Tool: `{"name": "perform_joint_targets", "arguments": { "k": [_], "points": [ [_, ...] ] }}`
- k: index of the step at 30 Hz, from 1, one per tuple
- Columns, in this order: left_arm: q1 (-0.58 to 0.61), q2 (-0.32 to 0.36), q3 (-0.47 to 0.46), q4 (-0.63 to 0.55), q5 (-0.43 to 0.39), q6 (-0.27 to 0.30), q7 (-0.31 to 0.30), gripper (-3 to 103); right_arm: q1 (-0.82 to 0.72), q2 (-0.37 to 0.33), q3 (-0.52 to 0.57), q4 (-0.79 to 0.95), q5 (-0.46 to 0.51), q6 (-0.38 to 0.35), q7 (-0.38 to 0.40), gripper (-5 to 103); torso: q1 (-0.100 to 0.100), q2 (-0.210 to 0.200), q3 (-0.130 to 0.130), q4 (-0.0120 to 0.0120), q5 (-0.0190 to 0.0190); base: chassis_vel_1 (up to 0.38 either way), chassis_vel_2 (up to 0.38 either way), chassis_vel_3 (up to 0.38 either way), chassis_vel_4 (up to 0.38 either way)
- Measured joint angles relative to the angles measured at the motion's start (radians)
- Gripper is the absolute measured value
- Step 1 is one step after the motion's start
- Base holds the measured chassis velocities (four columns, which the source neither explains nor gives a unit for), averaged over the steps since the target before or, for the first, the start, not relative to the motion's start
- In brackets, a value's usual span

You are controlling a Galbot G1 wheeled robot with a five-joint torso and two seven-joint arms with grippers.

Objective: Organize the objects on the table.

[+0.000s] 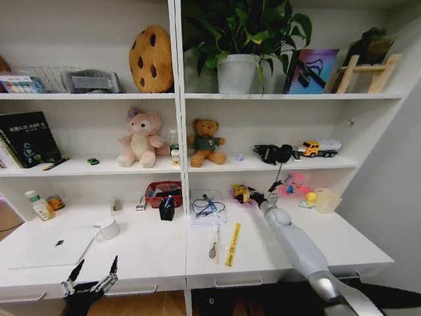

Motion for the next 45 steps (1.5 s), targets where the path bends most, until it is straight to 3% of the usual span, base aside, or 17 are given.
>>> {"name": "perform_joint_targets", "arguments": {
  "k": [2, 5, 7, 13, 16, 20, 21, 23, 25, 26, 31, 33, 34, 36, 40, 43, 45],
  "points": [
    [0.000, 0.000, 0.000, 0.000, 0.000, 0.000, 0.000, 100, 0.013, 0.042, -0.004, -0.034, -0.020, 0.043, 0.015, 0, 0.000, 0.000, 0.000, -0.0003, -0.0002, 0.000, 0.000, 0.000, 0.000],
    [0.000, 0.000, 0.000, 0.000, 0.000, 0.000, 0.000, 100, 0.005, 0.048, 0.010, -0.022, -0.038, 0.059, 0.051, -3, 0.000, 0.000, 0.000, 0.0000, 0.0000, 0.000, 0.000, 0.000, 0.000],
    [0.000, 0.000, 0.000, 0.000, 0.000, 0.000, 0.000, 100, -0.005, 0.036, 0.018, -0.004, -0.041, 0.057, 0.055, 1, 0.000, 0.000, 0.000, -0.0005, -0.0001, 0.000, 0.000, 0.000, 0.000],
    [0.000, 0.000, 0.000, 0.000, 0.000, 0.000, 0.000, 100, -0.051, -0.006, 0.058, 0.060, -0.043, 0.061, 0.074, 28, 0.000, 0.000, 0.000, -0.0003, 0.0000, 0.000, 0.000, 0.000, 0.000],
    [0.000, 0.000, 0.000, 0.000, 0.000, 0.000, 0.000, 100, -0.070, -0.017, 0.072, 0.089, -0.043, 0.068, 0.093, 33, 0.000, 0.000, 0.000, -0.0004, 0.0001, 0.000, 0.000, 0.000, 0.000],
    [0.000, 0.000, 0.000, 0.000, 0.000, 0.000, 0.000, 100, -0.191, -0.068, 0.127, 0.234, -0.102, 0.160, 0.164, 55, 0.000, 0.000, 0.000, -0.0008, 0.0000, 0.000, 0.000, 0.000, 0.000],
    [0.000, 0.000, 0.000, 0.000, 0.000, 0.000, 0.000, 100, -0.191, -0.068, 0.127, 0.234, -0.102, 0.160, 0.164, 55, 0.000, 0.000, 0.000, -0.0008, 0.0000, 0.000, 0.000, 0.000, 0.000],
    [0.000, 0.000, 0.000, 0.000, 0.000, 0.000, 0.000, 100, -0.287, -0.091, 0.162, 0.327, -0.178, 0.247, 0.194, 66, 0.000, 0.000, 0.000, 0.0000, 0.0003, 0.000, 0.000, 0.000, 0.000],
    [0.000, 0.000, 0.000, 0.000, 0.000, 0.000, 0.000, 100, -0.331, -0.103, 0.173, 0.374, -0.177, 0.262, 0.197, 66, 0.000, 0.000, 0.000, 0.0000, 0.0002, 0.000, 0.000, 0.000, 0.000],
    [0.000, 0.000, 0.000, 0.000, 0.000, 0.000, -0.001, 100, -0.419, -0.130, 0.197, 0.474, -0.163, 0.292, 0.188, 77, 0.000, 0.000, 0.000, -0.0008, 0.0003, 0.000, 0.000, 0.000, 0.000],
    [0.000, 0.000, 0.000, 0.000, 0.000, 0.000, 0.000, 100, -0.556, -0.141, 0.256, 0.674, -0.183, 0.397, 0.203, 93, 0.000, 0.000, 0.000, -0.0007, 0.0000, 0.000, 0.000, 0.000, 0.000],
    [0.000, 0.000, 0.000, 0.000, 0.000, 0.000, 0.000, 100, -0.587, -0.136, 0.282, 0.802, -0.180, 0.440, 0.284, 99, 0.000, 0.000, 0.000, 0.0001, -0.0003, 0.000, 0.000, 0.000, 0.000],
    [0.000, 0.000, 0.000, 0.000, 0.000, 0.000, 0.000, 100, -0.587, -0.136, 0.282, 0.802, -0.180, 0.440, 0.284, 99, 0.000, 0.000, 0.000, 0.0001, -0.0003, 0.000, 0.000, 0.000, 0.000],
    [0.000, 0.000, 0.000, 0.000, 0.000, 0.000, 0.000, 100, -0.600, -0.147, 0.315, 0.908, -0.144, 0.435, 0.359, 100, 0.000, 0.000, 0.000, 0.0002, -0.0001, 0.000, 0.000, 0.000, 0.000],
    [0.000, 0.000, 0.000, 0.000, 0.000, 0.000, 0.000, 100, -0.640, -0.168, 0.381, 0.990, -0.112, 0.397, 0.384, 100, 0.000, 0.000, 0.000, 0.0004, -0.0003, 0.000, 0.000, 0.000, 0.000],
    [0.000, 0.000, 0.000, 0.000, 0.000, 0.000, 0.000, 100, -0.833, -0.179, 0.561, 1.125, -0.061, 0.299, 0.363, 100, 0.000, 0.000, 0.000, -0.0007, -0.0001, 0.000, 0.000, 0.000, 0.000],
    [0.000, 0.000, 0.000, 0.000, 0.000, 0.000, 0.000, 100, -0.903, -0.168, 0.614, 1.161, -0.056, 0.275, 0.360, 100, 0.000, 0.000, 0.000, -0.0008, -0.0002, 0.000, 0.000, 0.000, 0.000]
  ]
}}
